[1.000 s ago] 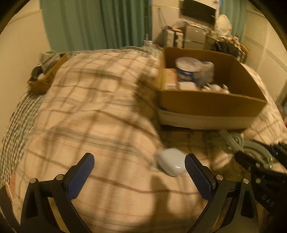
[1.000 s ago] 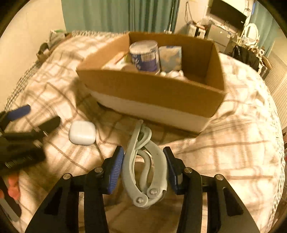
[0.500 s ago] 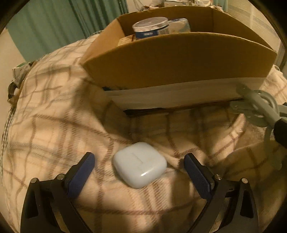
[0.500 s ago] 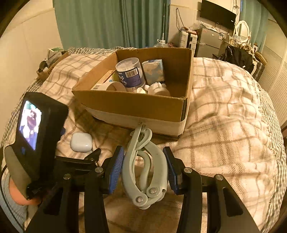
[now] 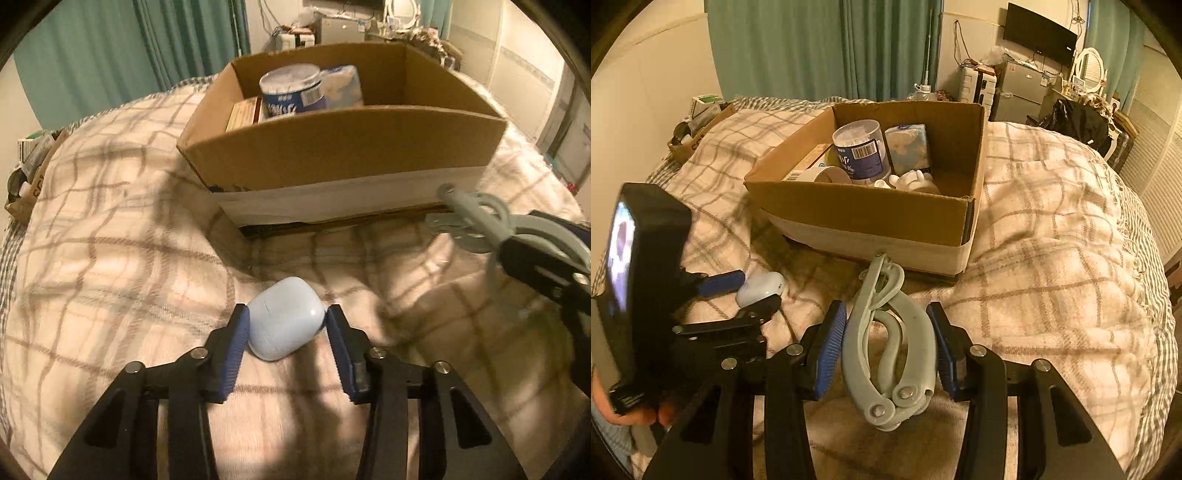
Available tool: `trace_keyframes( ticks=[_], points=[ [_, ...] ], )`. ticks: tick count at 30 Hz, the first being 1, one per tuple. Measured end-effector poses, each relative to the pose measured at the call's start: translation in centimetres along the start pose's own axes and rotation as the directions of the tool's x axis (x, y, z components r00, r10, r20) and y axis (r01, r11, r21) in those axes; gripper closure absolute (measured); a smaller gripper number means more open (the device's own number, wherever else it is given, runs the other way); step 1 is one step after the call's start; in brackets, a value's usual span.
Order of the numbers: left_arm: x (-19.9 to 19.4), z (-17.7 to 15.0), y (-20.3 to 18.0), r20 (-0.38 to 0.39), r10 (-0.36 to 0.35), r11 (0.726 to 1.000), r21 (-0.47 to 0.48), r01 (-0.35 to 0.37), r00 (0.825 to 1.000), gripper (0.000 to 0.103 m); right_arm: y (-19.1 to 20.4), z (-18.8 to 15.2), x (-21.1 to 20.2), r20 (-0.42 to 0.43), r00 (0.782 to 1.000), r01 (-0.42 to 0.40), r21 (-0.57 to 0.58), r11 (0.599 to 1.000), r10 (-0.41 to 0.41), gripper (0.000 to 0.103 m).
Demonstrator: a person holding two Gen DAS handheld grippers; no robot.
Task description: Organize objects
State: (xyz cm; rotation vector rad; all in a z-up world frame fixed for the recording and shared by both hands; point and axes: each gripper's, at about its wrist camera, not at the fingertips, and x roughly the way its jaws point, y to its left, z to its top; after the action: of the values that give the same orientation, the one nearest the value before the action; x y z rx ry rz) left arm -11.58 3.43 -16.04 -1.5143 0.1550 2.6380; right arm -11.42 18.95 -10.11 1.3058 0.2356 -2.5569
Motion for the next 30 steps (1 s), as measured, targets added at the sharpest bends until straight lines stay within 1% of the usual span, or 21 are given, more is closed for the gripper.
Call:
trace_keyframes(
  ticks=[3,4,7,8,9,10,11,13,14,15,19,23,26,30],
  points=[
    [-0.8,0.1,0.0,0.034,-0.018,1.000,-0.002,0.018,0.999,0.060,-0.1,-0.1,0.0,-0.003,1.000,0.001,0.008,1.000,-0.001,0.058],
    [-0.6,0.2,-0.1,0.034,-0.021,1.000,0.003,0.021,0.999,0.060,-0.2,-0.1,0.1,-0.004,1.000,-0.001,0.010,1.000,0.001,0.058],
    [1.0,0.8,-1.1,-0.009,-0.015,0.999,0.032,0.015,1.000,0.059,-0.3,-0.1,0.3,-0.011,1.000,-0.010,0.015,1.000,0.010,0.058],
    [1.7,1.0,-1.4,-0.022,-0.001,0.999,0.039,0.002,1.000,0.055,-0.3,-0.1,0.4,-0.011,1.000,-0.012,0.016,1.000,0.012,0.058],
    [2.3,1.2,-1.6,-0.036,0.033,0.998,0.047,-0.031,0.999,0.044,-0.4,-0.1,0.5,-0.012,1.000,-0.016,0.018,1.000,0.016,0.058],
    [3.4,1.2,-1.6,-0.078,0.049,0.998,0.043,-0.046,0.996,0.040,-0.4,-0.2,0.5,-0.013,1.000,-0.021,0.020,1.000,0.022,0.058],
    [4.2,1.2,-1.3,-0.114,0.053,0.998,0.030,-0.050,0.992,0.037,-0.5,-0.2,0.6,-0.013,1.000,-0.026,0.022,0.999,0.026,0.058],
    [5.0,1.3,-1.0,-0.131,0.048,0.999,0.007,-0.047,0.990,0.037,-0.6,-0.2,0.8,-0.016,0.999,-0.031,0.027,0.999,0.031,0.058],
    [4.9,1.4,-0.9,-0.124,0.042,0.999,0.000,-0.042,0.991,0.040,-0.6,-0.2,0.8,-0.017,0.999,-0.033,0.028,0.999,0.034,0.058],
    [4.7,1.5,-1.0,-0.114,0.032,0.999,0.002,-0.032,0.993,0.046,-0.6,-0.2,0.9,-0.019,0.999,-0.035,0.029,0.999,0.035,0.058],
    [3.7,1.3,-1.1,-0.093,0.008,1.000,-0.001,-0.008,0.996,0.046,-0.6,-0.3,0.8,-0.013,0.999,-0.033,0.026,0.999,0.033,0.058],
    [0.7,0.8,-1.0,-0.037,-0.057,0.998,-0.035,0.056,0.998,0.046,-0.4,-0.3,-0.2,0.010,1.000,-0.022,0.015,1.000,0.022,0.058],
    [-1.4,0.5,-0.8,-0.006,-0.085,0.995,-0.057,0.085,0.996,0.046,-0.2,-0.3,-1.4,0.030,0.999,-0.030,0.016,0.999,0.030,0.058],
    [-4.6,0.0,-0.4,0.054,-0.093,0.992,-0.075,0.097,0.994,0.046,0.1,-0.5,-3.9,0.066,0.997,-0.039,0.018,0.999,0.038,0.058]
  ],
)
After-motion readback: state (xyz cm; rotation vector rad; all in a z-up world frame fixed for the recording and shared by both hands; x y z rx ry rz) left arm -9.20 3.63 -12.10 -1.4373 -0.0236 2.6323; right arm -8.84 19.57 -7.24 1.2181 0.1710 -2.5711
